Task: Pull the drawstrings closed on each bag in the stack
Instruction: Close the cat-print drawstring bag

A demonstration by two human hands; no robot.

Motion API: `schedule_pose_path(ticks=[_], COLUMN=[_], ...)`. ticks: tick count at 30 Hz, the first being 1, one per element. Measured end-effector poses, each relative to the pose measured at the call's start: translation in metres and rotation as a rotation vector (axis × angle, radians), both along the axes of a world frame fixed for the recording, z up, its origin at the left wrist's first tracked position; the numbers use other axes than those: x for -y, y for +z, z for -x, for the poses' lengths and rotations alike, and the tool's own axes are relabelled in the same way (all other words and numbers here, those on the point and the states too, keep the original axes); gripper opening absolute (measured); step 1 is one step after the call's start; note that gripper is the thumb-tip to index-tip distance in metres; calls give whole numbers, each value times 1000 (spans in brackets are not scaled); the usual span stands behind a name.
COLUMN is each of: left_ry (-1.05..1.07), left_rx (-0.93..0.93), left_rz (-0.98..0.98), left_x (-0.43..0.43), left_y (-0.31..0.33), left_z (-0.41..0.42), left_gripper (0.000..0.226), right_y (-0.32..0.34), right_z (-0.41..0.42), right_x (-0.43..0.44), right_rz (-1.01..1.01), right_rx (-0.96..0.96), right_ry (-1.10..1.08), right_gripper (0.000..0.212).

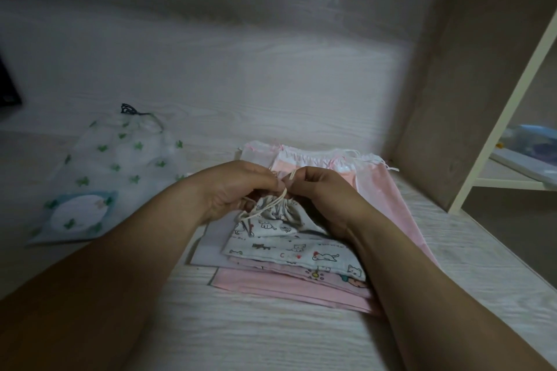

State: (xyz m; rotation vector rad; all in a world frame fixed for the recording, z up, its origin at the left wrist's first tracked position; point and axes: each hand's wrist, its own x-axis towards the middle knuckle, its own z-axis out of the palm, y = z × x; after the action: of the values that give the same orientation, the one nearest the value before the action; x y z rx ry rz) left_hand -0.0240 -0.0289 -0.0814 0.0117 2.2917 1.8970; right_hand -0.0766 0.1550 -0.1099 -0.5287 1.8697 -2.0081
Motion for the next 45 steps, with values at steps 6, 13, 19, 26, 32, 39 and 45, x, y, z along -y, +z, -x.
schedule_pose_path(ticks=[6, 13, 19, 26, 32, 39, 45], left_ry=[-39, -5, 74, 69, -70, -184, -248], left_rx=[-61, -211, -254, -341, -178, -158, -133], left_rz=[-1, 236, 262, 289, -23, -215, -321], left_x=[-2, -8, -14, -23, -4, 0, 2], left_y=[-5, -6, -9, -11, -8, -9, -14], left_z=[-1, -1, 0, -1, -2, -3, -2], left_gripper=[13, 16, 19, 18, 12, 13, 19], right_y=[6, 12, 10, 8, 10, 15, 17], right_z=[-5, -12, -12, -11, -13, -16, -16], right_x=[-4, -11, -8, -6, -6, -8, -7], right_rz=[19, -203, -286, -217, 11, 176, 212], right_rx=[-18, -378, -554, -540, -302, -19, 48], right_ry=[-16, -127, -188, -156, -86, 23, 46], right_gripper=[17, 31, 16, 12, 12, 6, 11])
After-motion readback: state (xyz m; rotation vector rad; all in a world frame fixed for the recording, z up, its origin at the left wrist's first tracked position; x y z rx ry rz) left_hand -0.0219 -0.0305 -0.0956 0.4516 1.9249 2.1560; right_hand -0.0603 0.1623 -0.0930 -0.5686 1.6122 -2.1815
